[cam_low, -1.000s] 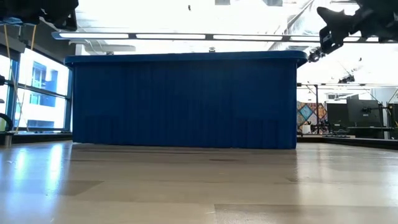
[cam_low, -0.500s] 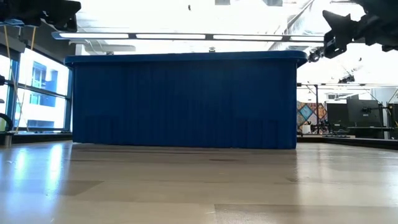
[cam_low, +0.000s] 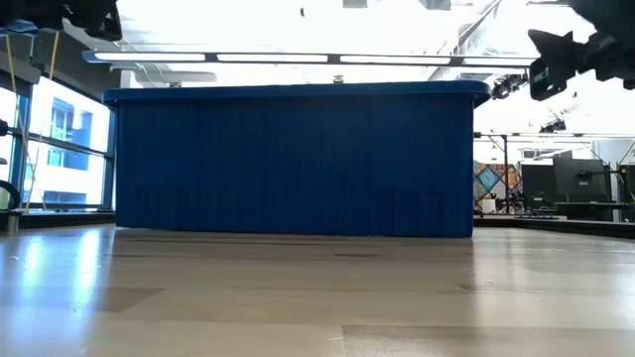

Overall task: Pick and place slides into bin
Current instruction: Return to Home Position

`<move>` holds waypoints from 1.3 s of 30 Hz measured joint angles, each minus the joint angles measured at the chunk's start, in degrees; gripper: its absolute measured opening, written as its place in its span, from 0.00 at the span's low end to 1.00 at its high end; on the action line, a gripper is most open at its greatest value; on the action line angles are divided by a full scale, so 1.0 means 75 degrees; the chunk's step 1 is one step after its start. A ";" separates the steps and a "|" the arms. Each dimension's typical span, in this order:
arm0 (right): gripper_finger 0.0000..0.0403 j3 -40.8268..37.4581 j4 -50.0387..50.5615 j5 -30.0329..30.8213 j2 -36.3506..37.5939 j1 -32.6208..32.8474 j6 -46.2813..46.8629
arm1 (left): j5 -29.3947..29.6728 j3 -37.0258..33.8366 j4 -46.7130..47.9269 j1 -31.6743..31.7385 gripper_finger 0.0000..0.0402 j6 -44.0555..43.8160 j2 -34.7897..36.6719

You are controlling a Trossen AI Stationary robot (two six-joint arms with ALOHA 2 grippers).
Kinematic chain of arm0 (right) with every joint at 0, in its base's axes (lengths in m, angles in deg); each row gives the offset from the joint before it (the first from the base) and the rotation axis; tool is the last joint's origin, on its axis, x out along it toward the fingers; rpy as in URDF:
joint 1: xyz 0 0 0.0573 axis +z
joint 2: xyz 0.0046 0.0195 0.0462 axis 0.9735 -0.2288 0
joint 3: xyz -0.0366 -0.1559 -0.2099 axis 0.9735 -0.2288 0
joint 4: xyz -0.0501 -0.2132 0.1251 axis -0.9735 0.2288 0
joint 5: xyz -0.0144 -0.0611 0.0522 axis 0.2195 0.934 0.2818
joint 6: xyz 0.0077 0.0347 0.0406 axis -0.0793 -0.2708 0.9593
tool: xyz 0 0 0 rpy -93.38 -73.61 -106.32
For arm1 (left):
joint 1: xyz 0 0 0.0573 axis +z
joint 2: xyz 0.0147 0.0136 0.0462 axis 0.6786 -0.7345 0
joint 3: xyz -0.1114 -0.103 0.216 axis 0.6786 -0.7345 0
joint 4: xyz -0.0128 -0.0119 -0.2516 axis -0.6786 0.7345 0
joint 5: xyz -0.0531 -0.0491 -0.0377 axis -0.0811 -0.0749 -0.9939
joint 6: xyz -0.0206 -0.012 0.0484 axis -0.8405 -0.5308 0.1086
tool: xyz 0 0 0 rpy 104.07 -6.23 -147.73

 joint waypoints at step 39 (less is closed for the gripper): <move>0.48 -0.0006 0.0004 0.0437 -0.0047 0.0000 -0.0269 | 0.0535 -0.2206 -0.2071 0.0000 0.43 -0.1060 -0.0033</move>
